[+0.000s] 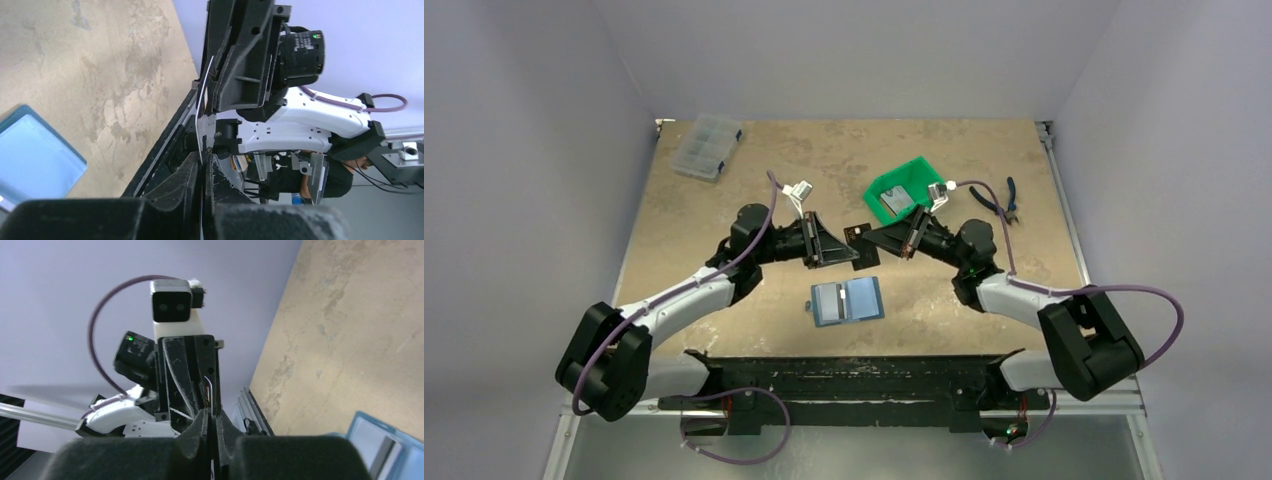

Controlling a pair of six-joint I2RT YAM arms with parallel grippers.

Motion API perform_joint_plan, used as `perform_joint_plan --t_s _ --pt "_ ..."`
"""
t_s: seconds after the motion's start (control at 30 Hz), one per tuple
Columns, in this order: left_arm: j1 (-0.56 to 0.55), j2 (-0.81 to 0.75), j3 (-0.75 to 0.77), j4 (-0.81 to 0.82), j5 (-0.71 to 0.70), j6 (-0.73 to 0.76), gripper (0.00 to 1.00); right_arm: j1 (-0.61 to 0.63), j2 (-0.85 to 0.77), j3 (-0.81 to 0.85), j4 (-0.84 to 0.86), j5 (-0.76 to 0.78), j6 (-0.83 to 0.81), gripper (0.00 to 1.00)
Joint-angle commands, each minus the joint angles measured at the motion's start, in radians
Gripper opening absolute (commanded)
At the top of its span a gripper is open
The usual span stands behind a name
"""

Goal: Put the credit cards into the card holder
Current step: Pick up the credit card from the storage box, then insert the credit card into the card holder.

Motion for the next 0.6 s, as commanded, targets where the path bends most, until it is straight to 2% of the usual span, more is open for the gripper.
perform_joint_plan --t_s 0.0,0.07,0.1,0.23,0.3,0.33,0.43,0.47,0.57 --pt "0.000 -0.023 0.138 -0.450 -0.159 0.301 0.00 0.007 -0.085 0.001 -0.242 0.022 -0.181 0.25" --pt "0.001 -0.017 0.192 -0.675 -0.214 0.421 0.00 0.007 -0.113 0.044 -0.523 0.067 -0.396 0.42" --pt "0.004 -0.013 0.203 -0.736 -0.220 0.459 0.00 0.009 -0.117 0.069 -0.631 0.085 -0.487 0.46" --pt "0.004 0.007 0.172 -0.843 -0.206 0.507 0.00 0.011 -0.090 0.105 -0.813 0.046 -0.694 0.47" --pt "0.004 0.017 0.142 -0.846 -0.198 0.505 0.00 0.013 -0.036 0.131 -0.851 -0.022 -0.760 0.41" --pt "0.003 0.023 0.120 -0.836 -0.187 0.502 0.00 0.013 -0.003 0.143 -0.871 -0.049 -0.789 0.35" --pt "0.004 0.059 0.078 -0.796 -0.148 0.486 0.00 0.025 0.103 0.168 -0.892 -0.100 -0.835 0.05" --pt "0.004 0.073 0.067 -0.779 -0.136 0.480 0.00 0.033 0.130 0.173 -0.884 -0.112 -0.841 0.00" --pt "0.005 0.115 0.053 -0.742 -0.110 0.477 0.00 0.051 0.191 0.177 -0.839 -0.115 -0.843 0.00"
